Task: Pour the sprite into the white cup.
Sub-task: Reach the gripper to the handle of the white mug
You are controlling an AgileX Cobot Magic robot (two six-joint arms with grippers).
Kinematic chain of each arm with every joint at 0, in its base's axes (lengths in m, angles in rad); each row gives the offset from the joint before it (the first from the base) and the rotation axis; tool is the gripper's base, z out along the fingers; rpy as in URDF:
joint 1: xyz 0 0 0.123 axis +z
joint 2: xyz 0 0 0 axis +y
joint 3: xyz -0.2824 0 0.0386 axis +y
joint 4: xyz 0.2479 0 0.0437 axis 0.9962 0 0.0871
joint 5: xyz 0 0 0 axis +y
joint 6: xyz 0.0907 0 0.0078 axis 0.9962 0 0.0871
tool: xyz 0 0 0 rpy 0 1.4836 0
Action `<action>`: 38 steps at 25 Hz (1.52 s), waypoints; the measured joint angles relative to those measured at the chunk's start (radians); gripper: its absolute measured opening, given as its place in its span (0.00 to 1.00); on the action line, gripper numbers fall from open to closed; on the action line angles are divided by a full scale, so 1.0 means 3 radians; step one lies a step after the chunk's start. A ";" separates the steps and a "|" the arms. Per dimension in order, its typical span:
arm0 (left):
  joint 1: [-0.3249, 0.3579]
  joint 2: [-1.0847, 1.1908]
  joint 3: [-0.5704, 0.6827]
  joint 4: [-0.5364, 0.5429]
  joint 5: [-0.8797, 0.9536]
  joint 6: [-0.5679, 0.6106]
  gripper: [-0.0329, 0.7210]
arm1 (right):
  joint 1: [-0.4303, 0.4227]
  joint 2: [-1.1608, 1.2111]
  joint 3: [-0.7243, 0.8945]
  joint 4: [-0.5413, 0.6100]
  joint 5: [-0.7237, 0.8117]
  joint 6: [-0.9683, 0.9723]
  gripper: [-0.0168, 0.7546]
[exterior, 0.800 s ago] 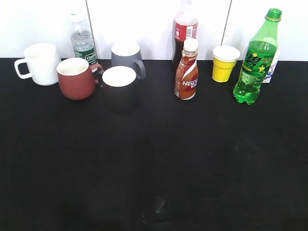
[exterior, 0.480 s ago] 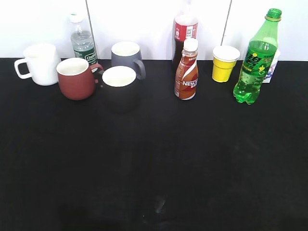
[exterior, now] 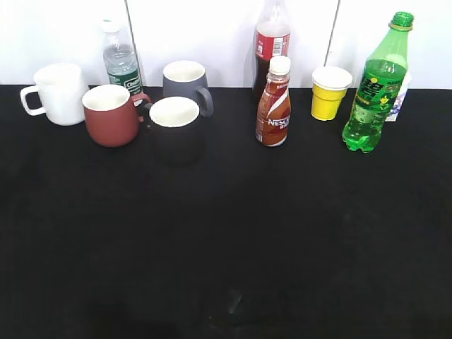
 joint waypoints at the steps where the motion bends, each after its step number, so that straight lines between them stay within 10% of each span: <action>1: 0.0045 0.0397 -0.0068 -0.0027 -0.0173 0.0000 0.80 | 0.0000 0.0000 0.0000 0.0000 0.0000 0.0000 0.74; 17: 0.0545 0.2808 -0.2541 0.0228 0.0150 0.0003 0.76 | 0.0000 0.0000 0.0000 0.0012 0.0000 0.0000 0.74; 22: 0.0545 0.3143 -0.3061 0.0244 0.0208 -0.0003 0.58 | 0.0000 0.0000 0.0000 0.0014 0.0000 0.0000 0.74; 38: 0.0762 0.3177 -0.3430 0.1135 0.0637 -0.0333 0.55 | 0.0000 0.0000 0.0000 0.0024 0.0000 0.0000 0.74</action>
